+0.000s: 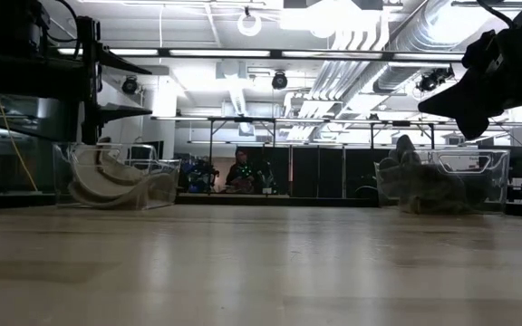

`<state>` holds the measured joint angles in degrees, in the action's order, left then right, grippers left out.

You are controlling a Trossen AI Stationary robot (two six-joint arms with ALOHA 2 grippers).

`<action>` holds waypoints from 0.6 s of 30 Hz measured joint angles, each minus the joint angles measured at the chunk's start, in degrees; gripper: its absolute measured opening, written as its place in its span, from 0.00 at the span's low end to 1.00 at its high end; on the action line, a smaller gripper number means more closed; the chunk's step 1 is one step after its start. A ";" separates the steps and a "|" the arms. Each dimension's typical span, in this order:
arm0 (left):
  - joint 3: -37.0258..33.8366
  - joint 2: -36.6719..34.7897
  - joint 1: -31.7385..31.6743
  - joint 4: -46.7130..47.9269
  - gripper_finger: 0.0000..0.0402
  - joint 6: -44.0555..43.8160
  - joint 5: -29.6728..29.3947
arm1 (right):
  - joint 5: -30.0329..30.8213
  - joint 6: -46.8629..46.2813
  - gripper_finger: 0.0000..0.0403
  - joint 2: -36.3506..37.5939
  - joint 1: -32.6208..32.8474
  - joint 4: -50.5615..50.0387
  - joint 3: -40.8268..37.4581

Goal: Pick & Place hat
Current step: Return to Home Position

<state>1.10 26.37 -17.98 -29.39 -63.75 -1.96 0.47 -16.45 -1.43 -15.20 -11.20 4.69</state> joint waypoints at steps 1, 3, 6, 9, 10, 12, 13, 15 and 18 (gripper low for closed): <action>0.00 0.00 0.00 0.00 0.63 0.00 0.00 | 0.00 0.01 0.02 0.00 -0.01 0.00 0.00; 0.00 0.01 0.00 0.00 0.63 0.00 0.00 | 0.00 0.01 0.02 0.00 0.00 0.00 0.00; 0.00 0.00 0.00 0.00 0.63 0.00 0.00 | 0.00 -0.01 0.01 0.00 -0.01 0.00 0.00; 0.00 0.01 0.00 0.00 0.63 0.00 -0.01 | -0.01 0.00 0.01 0.00 0.00 0.00 0.00; 0.00 0.01 0.00 0.00 0.63 0.00 0.00 | -0.02 0.01 0.01 0.00 0.00 0.00 0.00; 0.00 0.00 -0.01 0.00 0.63 0.00 0.00 | 0.00 -0.02 0.01 0.00 0.00 0.00 0.00; 0.00 0.00 -0.01 0.00 0.63 0.01 0.00 | -0.02 -0.01 0.02 0.00 0.00 0.00 0.00; 0.00 0.00 0.00 0.00 0.63 0.00 0.00 | -0.02 0.01 0.02 0.00 0.00 0.00 0.00; 0.00 0.00 0.00 0.00 0.63 0.00 0.00 | 0.00 0.01 0.02 0.00 0.00 0.00 0.00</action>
<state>1.10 26.37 -17.98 -29.39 -63.75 -1.96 0.47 -16.45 -1.43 -15.20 -11.20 4.69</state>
